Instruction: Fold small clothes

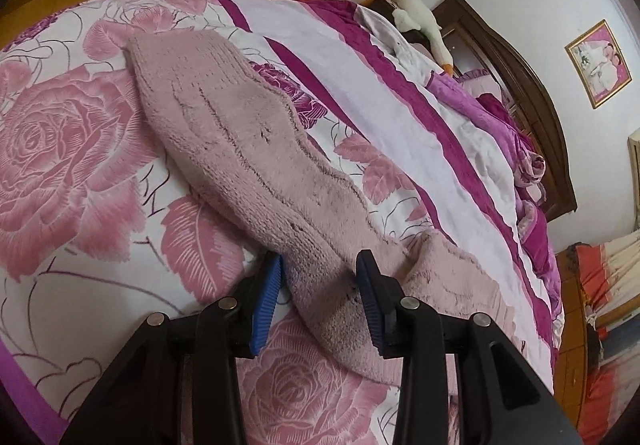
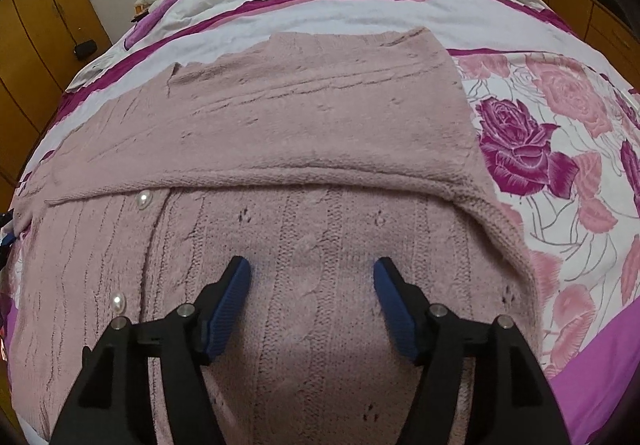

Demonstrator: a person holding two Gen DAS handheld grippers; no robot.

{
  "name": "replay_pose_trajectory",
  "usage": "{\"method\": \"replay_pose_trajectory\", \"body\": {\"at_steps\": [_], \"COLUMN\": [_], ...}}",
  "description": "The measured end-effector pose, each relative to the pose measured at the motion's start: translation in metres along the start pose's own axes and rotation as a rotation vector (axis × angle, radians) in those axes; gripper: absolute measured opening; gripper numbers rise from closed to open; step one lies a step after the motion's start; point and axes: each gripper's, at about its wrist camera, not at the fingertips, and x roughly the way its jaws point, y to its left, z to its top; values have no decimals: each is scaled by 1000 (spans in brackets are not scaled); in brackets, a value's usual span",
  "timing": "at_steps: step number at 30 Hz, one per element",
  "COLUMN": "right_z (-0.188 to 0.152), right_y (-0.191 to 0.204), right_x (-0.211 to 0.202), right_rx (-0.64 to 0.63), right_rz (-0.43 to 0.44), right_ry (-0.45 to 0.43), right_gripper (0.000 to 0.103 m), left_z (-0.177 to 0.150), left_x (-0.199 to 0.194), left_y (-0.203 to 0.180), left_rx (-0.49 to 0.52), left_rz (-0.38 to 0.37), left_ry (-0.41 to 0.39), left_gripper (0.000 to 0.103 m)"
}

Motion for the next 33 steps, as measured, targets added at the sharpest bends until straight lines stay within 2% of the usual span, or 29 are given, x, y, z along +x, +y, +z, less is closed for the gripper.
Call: {"method": "replay_pose_trajectory", "body": {"at_steps": [7,15,16,18,22,26,29,33], "right_z": [0,0,0,0,-1,-1,-1,0], "right_y": [1,0,0,0,-1,-2,-4,-7], "right_x": [0,-1,-1,-1,-1,-3,-5,-9], "right_rx": [-7,-3,-3,-2,1,8,15,36], "right_rz": [-1,5,6,8,12,20,30,49], "right_ry": [-4,-9,-9,-10,-14,-21,-28,-37], "right_gripper": [71,71,71,71,71,71,71,71], "left_z": [9,11,11,11,12,19,25,21], "left_x": [11,13,12,11,0,-26,-47,-70], "left_y": [-5,-5,-5,-3,-8,-26,-49,-92], "left_rx": [27,49,49,51,66,87,116,226], "left_rz": [6,-24,-34,-59,-126,-199,-247,-300], "left_ry": [-2,-21,-24,-25,-42,-101,-138,-167], "left_gripper": [15,15,13,1,0,0,0,0]}}
